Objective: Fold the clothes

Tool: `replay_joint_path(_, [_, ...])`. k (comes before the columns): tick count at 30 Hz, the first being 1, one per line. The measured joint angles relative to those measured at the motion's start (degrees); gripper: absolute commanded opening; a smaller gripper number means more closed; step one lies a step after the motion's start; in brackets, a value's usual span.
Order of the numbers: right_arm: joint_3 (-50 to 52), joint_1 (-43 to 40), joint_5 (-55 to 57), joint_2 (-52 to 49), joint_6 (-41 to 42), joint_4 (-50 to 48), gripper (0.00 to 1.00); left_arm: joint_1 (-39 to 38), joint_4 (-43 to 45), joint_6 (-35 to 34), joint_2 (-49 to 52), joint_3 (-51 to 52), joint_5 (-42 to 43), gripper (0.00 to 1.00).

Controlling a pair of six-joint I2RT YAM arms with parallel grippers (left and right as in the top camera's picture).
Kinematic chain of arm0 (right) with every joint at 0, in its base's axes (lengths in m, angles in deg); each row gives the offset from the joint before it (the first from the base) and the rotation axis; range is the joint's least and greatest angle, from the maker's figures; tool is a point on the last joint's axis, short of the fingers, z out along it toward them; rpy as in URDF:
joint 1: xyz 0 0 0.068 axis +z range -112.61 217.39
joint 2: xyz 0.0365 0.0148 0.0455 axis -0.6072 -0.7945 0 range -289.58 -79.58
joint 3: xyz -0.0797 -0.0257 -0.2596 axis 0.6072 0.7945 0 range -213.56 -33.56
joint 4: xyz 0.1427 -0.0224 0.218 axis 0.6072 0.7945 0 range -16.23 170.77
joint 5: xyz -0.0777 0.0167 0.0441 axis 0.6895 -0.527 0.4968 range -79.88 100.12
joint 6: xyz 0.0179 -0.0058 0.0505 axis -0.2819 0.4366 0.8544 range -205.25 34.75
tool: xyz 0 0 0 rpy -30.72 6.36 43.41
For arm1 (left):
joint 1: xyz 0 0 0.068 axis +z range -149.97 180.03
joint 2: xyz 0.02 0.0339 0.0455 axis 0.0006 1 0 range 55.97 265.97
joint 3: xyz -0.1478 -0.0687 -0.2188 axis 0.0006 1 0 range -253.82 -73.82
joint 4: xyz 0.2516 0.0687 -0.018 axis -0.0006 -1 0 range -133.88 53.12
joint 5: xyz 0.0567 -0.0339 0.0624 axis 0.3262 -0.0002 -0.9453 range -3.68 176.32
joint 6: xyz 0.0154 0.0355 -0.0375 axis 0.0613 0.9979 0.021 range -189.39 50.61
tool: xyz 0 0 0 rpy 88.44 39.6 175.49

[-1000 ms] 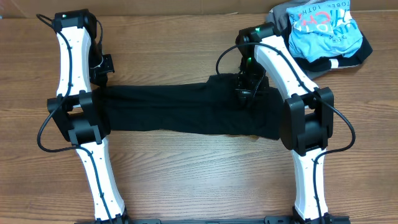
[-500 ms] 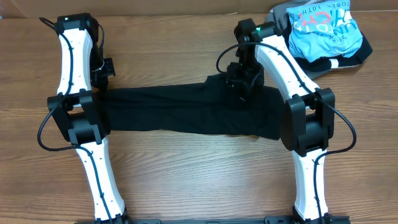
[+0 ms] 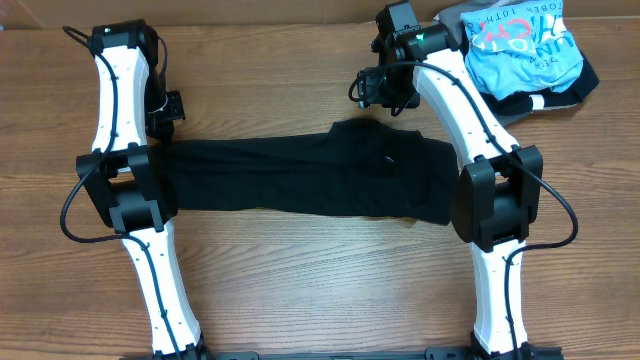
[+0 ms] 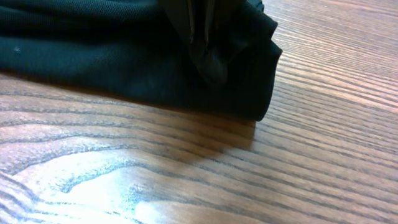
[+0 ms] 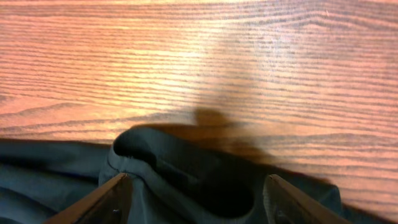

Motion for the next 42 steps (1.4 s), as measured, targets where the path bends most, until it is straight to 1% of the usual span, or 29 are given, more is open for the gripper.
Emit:
replay_joint_path(3, [0.0,0.07,0.11,-0.04,-1.38,-1.86,0.69,0.0,0.5,0.0,0.0,0.0,0.17,0.04])
replay_joint_path(8, [-0.09,0.07,-0.74,-1.62,-3.58,-4.2,0.56,0.0,2.03,-0.02,0.0,0.0,1.38,0.04])
replay_joint_path(17, [-0.09,0.96,-2.8,-7.34,-5.99,-2.8,0.56,0.0,4.2,-0.02,0.0,0.0,2.43,0.04])
replay_joint_path(20, [-0.09,1.66,-3.28,-8.0,-6.38,-2.25,0.54,0.0,4.81,-0.02,0.0,0.0,2.45,0.04])
replay_joint_path(21, [-0.09,1.95,-3.32,-8.13,-6.54,-2.08,0.52,0.0,5.01,-0.02,0.0,0.0,2.45,0.04])
replay_joint_path(23, [-0.09,2.32,-3.69,-8.63,-6.82,-1.86,0.44,0.02,5.49,-0.02,0.0,0.0,2.54,0.04])
replay_joint_path(24, [-0.09,2.38,-3.8,-8.96,-6.91,-1.9,0.36,0.02,5.68,-0.02,0.0,0.0,2.62,0.04])
replay_joint_path(25, [-0.09,2.47,-3.89,-9.29,-6.86,-1.97,0.31,0.07,5.9,-0.02,0.0,0.0,2.64,0.04])
replay_joint_path(26, [-0.09,2.54,-3.89,-9.7,-6.75,-2.16,0.29,0.07,6.16,-0.02,0.0,0.0,2.64,0.04])
replay_joint_path(30, [-0.26,2.58,-3.91,-10.23,-6.99,-4.79,0.22,0.17,7.63,-0.02,0.0,0.0,2.67,0.04])
replay_joint_path(35, [-1.68,2.16,-3.93,-10.95,-6.95,-6.12,0.17,0.17,11.41,-0.02,0.0,0.0,2.84,0.04])
replay_joint_path(36, [-2.49,1.9,-3.93,-11.17,-6.97,-6.12,0.15,0.17,12.11,-0.02,0.0,0.0,2.84,0.04])
replay_joint_path(38, [-5.07,1.16,-3.91,-11.61,-6.99,-5.55,0.06,0.17,13.18,-0.02,0.0,-0.02,2.91,0.04])
replay_joint_path(39, [-6.64,0.66,-3.91,-11.65,-7.19,-5.25,0.04,0.17,13.6,-0.02,0.0,-0.09,3.08,0.04])
replay_joint_path(42, [-11.89,-1.07,-3.96,-11.65,-6.45,-4.74,0.04,0.17,14.36,-0.04,0.02,-1.25,3.56,0.04])
